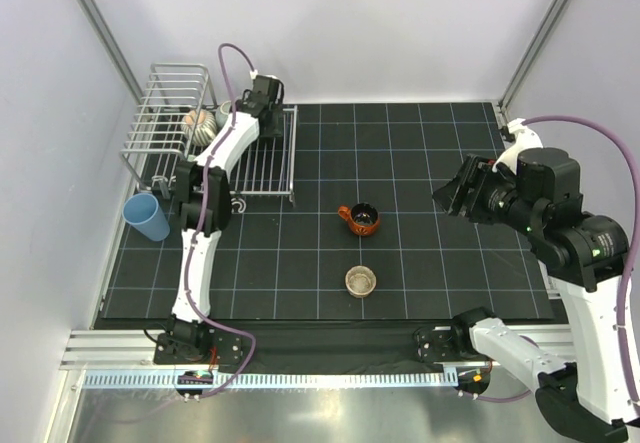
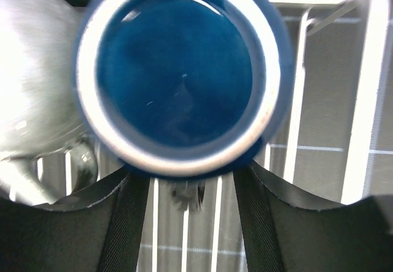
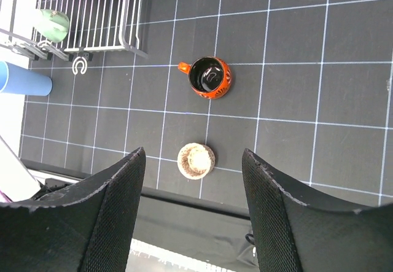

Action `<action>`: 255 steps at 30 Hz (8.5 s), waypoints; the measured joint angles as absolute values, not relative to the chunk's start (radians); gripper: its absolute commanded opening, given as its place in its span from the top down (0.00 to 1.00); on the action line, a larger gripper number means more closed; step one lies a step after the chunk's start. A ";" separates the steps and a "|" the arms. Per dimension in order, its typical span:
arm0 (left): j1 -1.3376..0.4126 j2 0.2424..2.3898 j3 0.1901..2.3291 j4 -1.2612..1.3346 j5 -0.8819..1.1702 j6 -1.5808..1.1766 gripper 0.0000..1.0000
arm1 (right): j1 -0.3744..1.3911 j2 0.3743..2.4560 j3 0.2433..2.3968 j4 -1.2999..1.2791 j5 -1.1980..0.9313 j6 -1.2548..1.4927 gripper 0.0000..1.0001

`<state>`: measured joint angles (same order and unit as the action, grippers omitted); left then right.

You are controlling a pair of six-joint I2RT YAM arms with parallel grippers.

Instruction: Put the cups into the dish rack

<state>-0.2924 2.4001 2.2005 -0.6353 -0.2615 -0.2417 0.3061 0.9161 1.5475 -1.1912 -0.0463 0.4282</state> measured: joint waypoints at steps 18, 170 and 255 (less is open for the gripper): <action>-0.387 1.494 1.662 -0.636 -0.039 -0.522 0.35 | 0.306 0.964 1.447 -1.188 -0.186 0.464 0.26; -1.031 1.238 1.214 -0.200 0.228 -1.696 1.00 | 0.407 0.600 0.881 -0.291 -0.263 0.337 0.37; -0.403 2.263 2.036 -0.975 -0.334 -0.599 0.53 | 0.407 0.733 1.334 -1.109 0.139 0.366 0.33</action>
<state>-0.4034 2.2627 2.0357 -0.9752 -0.3344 -0.5995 0.4068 0.7326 1.3342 -1.1091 0.1390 0.3660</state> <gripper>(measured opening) 0.423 0.665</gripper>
